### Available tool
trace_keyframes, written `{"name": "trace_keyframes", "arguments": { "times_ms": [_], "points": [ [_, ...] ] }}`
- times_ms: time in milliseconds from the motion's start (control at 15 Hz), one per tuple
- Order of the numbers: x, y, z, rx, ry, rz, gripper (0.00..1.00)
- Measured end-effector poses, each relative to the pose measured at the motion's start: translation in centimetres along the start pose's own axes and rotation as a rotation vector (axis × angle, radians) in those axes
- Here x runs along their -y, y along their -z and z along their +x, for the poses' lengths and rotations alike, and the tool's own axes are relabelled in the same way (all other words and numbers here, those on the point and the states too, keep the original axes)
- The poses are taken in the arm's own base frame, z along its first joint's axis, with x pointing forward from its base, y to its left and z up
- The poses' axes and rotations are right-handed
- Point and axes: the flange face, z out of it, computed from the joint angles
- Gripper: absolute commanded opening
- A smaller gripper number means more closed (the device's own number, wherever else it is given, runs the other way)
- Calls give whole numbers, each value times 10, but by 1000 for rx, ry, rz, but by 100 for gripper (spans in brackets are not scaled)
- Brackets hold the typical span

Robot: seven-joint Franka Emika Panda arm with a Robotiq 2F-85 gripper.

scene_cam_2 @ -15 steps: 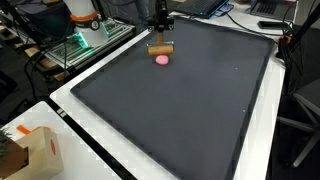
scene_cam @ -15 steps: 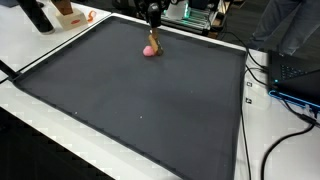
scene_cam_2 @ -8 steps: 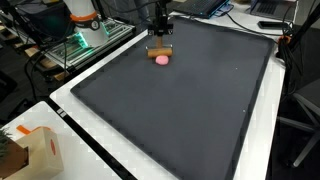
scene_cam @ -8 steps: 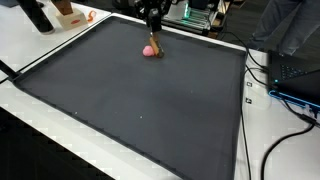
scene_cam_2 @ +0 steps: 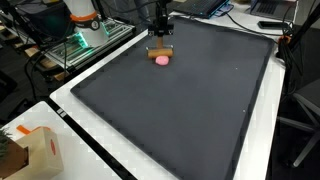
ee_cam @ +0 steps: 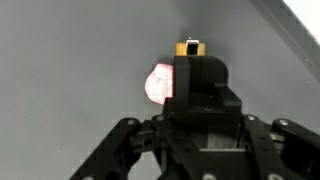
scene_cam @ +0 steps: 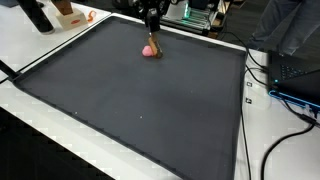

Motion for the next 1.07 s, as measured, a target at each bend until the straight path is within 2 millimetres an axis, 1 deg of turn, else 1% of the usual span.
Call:
{"name": "trace_keyframes", "arguments": {
  "times_ms": [267,733,1067],
  "points": [
    [-6,2,-1,-5,-20,-5,24],
    [-16,2,8,-5,-48,-7,24],
    [-21,2,10,-5,-69,-11,24]
  ]
}}
